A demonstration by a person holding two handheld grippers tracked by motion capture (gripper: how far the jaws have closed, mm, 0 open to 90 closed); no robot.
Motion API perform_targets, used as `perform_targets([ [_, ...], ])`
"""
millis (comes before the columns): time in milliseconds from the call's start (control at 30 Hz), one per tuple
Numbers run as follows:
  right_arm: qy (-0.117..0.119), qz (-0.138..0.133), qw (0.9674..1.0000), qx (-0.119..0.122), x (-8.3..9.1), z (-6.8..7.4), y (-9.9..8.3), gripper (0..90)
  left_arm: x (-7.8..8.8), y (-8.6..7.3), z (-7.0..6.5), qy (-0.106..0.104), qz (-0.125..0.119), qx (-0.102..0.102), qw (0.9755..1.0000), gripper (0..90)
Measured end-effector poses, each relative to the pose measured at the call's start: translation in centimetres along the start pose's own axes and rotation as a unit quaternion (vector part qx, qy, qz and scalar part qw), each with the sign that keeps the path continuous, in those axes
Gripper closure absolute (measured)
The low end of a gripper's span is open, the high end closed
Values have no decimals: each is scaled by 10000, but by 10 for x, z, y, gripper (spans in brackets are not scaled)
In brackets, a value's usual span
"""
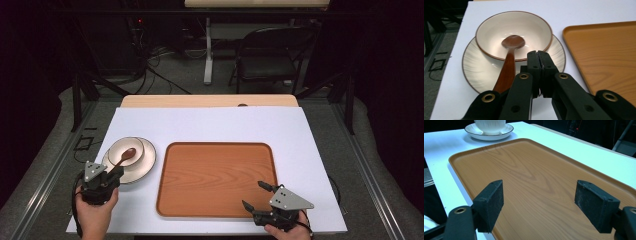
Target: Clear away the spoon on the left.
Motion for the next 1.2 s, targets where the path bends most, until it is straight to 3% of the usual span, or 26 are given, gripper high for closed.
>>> perform_targets([
  [567,23,0,10000,-16,0,1,0,233,-5,2,39,532,-79,259,9982,883],
  [1200,18,0,10000,-39,-2,1,-1,233,-17,11,69,980,-208,431,9940,870],
])
Point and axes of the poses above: each handheld gripper's, and its own axes: x roughly backward along the jaws, y roughly out of its top, z roughly to its left, the point moved 9 cm from there along -x, roughly forward along the jaws, and after that the axes turned 15 degrees about y, right-handed, at the moved point
